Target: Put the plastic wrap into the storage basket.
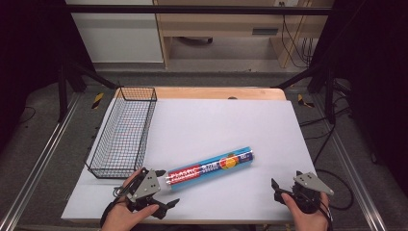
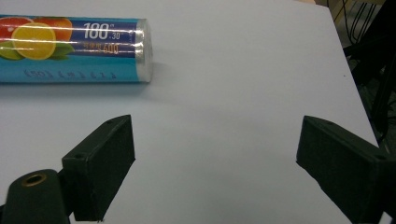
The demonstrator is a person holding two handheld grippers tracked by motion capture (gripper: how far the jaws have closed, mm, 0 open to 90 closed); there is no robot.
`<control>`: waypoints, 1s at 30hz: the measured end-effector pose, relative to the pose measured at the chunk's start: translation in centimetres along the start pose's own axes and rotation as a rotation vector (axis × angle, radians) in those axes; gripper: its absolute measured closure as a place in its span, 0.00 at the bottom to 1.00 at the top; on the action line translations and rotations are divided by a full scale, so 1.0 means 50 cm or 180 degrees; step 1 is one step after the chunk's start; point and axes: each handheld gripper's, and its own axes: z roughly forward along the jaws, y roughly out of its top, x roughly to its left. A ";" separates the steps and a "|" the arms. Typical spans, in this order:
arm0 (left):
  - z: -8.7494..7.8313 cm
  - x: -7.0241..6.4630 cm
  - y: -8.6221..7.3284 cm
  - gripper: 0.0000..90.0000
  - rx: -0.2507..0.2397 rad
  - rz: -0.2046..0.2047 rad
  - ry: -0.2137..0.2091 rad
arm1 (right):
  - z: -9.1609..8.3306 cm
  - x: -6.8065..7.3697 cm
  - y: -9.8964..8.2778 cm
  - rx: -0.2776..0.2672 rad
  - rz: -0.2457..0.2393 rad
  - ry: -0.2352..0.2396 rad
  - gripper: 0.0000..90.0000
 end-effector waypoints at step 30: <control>0.236 0.065 0.163 0.14 0.1361 0.0378 -0.0378 | 0.013 0.005 -0.004 0.0161 -0.0033 0.0142 0.12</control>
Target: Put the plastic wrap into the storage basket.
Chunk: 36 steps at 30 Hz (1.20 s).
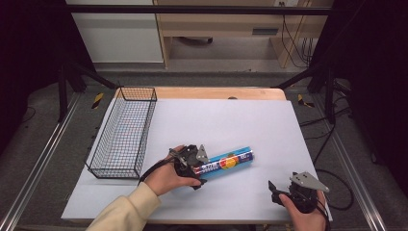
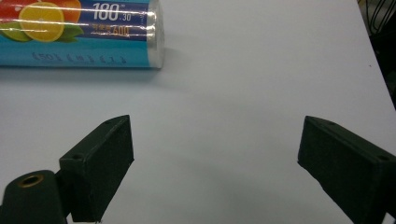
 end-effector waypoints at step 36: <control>0.065 0.015 0.042 0.35 0.0445 0.0005 -0.0165 | 0.009 0.005 -0.002 0.0105 -0.0049 0.0111 0.12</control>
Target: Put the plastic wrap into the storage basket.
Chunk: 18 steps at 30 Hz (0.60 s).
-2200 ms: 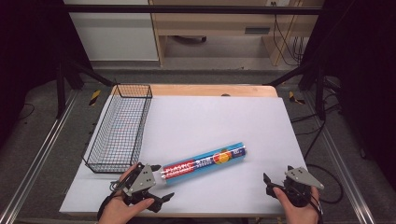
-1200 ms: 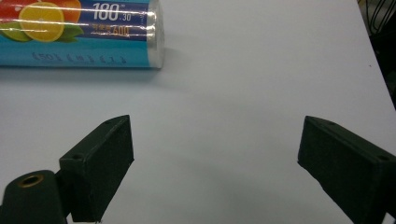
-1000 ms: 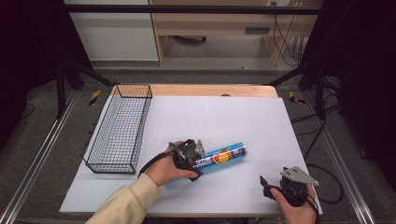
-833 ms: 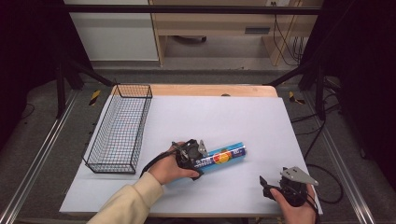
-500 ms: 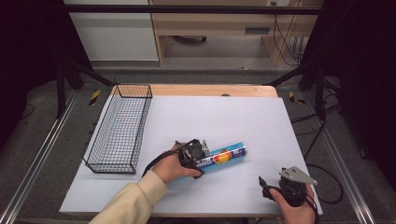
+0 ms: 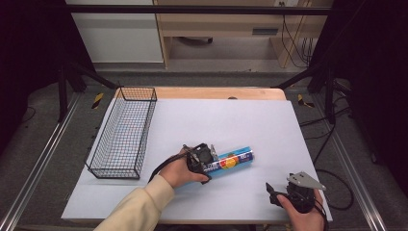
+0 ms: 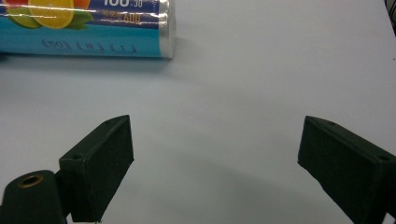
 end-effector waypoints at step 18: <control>-0.001 -0.003 0.004 0.35 0.0048 0.0021 0.0034 | 0.000 0.000 0.000 -0.0001 0.0016 0.0004 0.12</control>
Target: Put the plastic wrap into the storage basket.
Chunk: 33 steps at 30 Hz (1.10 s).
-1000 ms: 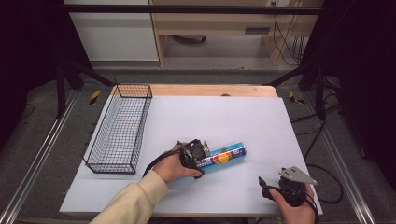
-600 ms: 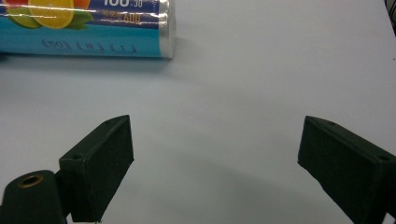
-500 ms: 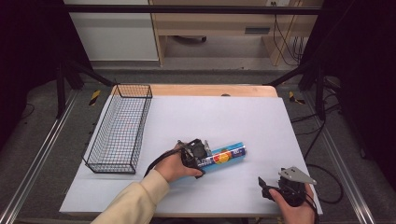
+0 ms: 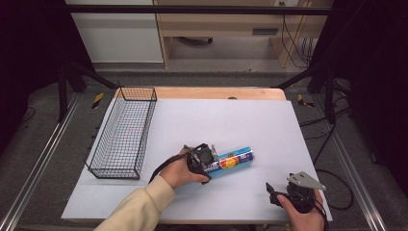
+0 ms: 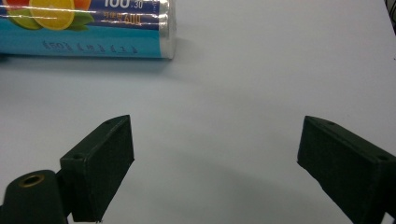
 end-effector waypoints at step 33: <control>0.006 0.001 0.008 0.35 0.0088 -0.0001 -0.0003 | 0.004 0.004 0.000 0.0049 -0.0027 0.0053 0.12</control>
